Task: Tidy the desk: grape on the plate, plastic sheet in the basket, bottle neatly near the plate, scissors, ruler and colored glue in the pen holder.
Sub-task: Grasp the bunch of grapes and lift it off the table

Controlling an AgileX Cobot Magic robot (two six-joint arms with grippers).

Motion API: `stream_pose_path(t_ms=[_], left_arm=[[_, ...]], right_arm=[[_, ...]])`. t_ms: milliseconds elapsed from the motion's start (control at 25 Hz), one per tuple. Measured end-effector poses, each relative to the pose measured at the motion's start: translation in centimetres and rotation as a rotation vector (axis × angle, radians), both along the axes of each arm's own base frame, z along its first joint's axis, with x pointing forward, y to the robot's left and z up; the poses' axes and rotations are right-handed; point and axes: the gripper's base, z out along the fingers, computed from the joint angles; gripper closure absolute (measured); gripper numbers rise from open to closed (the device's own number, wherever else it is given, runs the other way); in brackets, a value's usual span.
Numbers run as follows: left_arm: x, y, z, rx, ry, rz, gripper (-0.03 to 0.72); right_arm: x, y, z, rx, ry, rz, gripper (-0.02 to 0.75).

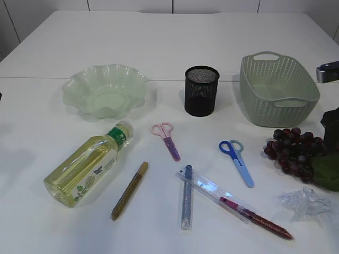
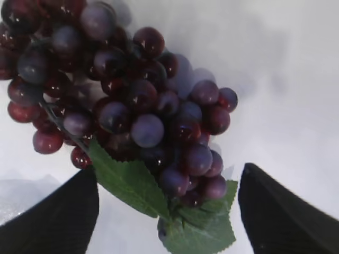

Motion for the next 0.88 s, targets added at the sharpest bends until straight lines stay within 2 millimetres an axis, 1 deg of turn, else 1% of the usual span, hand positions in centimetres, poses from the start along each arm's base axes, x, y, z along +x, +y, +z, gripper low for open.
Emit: stream_pose_path(t_ms=[200, 400, 720, 880], left_arm=[[0.0, 0.0, 0.0, 0.01, 0.0, -0.018, 0.13], [0.0, 0.0, 0.0, 0.013, -0.001, -0.022, 0.13], [-0.1, -0.1, 0.0, 0.005, 0.001, -0.022, 0.13], [-0.1, -0.1, 0.0, 0.005, 0.001, -0.022, 0.13]], right_arm=[[0.6, 0.0, -0.9, 0.006, -0.008, 0.008, 0.099], [1.3, 0.0, -2.6, 0.011, 0.022, 0.009, 0.099], [2.4, 0.0, -4.1, 0.019, 0.035, 0.007, 0.099], [2.7, -0.1, -5.5, 0.021, 0.067, 0.008, 0.099]])
